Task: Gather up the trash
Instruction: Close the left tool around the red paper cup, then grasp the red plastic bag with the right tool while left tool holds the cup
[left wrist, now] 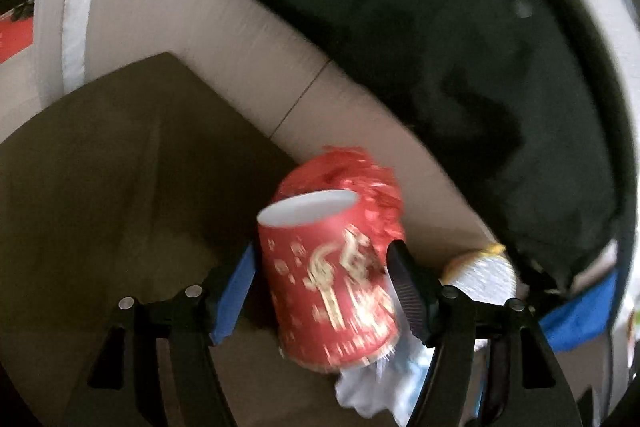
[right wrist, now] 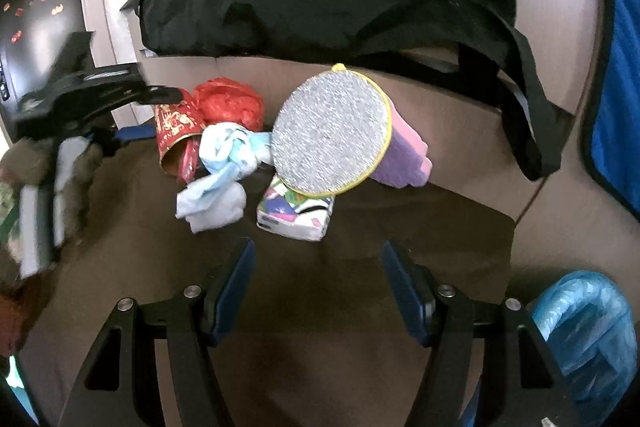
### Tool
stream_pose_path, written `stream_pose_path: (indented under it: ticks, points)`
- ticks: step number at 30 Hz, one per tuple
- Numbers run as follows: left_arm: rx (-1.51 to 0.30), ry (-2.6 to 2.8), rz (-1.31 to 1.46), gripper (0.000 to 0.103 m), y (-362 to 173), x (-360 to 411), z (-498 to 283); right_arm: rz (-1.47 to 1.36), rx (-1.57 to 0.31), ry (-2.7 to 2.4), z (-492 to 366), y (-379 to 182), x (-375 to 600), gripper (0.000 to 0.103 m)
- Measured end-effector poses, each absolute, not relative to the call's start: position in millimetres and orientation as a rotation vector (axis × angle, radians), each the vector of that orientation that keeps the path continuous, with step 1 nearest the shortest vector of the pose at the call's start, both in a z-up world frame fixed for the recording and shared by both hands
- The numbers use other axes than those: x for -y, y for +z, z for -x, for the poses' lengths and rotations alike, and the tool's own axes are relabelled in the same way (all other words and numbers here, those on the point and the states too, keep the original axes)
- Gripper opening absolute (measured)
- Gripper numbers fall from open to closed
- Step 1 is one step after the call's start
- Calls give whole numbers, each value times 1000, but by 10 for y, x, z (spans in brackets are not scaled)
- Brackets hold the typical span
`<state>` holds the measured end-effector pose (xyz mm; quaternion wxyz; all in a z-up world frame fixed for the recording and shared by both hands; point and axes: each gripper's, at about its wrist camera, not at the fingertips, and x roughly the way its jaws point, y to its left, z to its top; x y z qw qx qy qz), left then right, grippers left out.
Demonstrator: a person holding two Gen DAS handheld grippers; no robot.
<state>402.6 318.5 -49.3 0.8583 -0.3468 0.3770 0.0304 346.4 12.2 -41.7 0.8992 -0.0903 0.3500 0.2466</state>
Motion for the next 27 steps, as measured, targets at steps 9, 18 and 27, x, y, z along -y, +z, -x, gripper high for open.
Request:
stream_pose_path:
  ticks: [9, 18, 27]
  points:
    - [-697, 4, 658, 59, -251, -3139, -3434, 180, -729, 505, -3372, -409, -42, 63]
    - [-513, 214, 486, 60, -193, -3421, -2345, 248, -714, 620, -3169, -269, -617, 63]
    - [-494, 234, 468, 60, -433, -3410, -2313, 349, -680, 687, -3294, -134, -1324, 63]
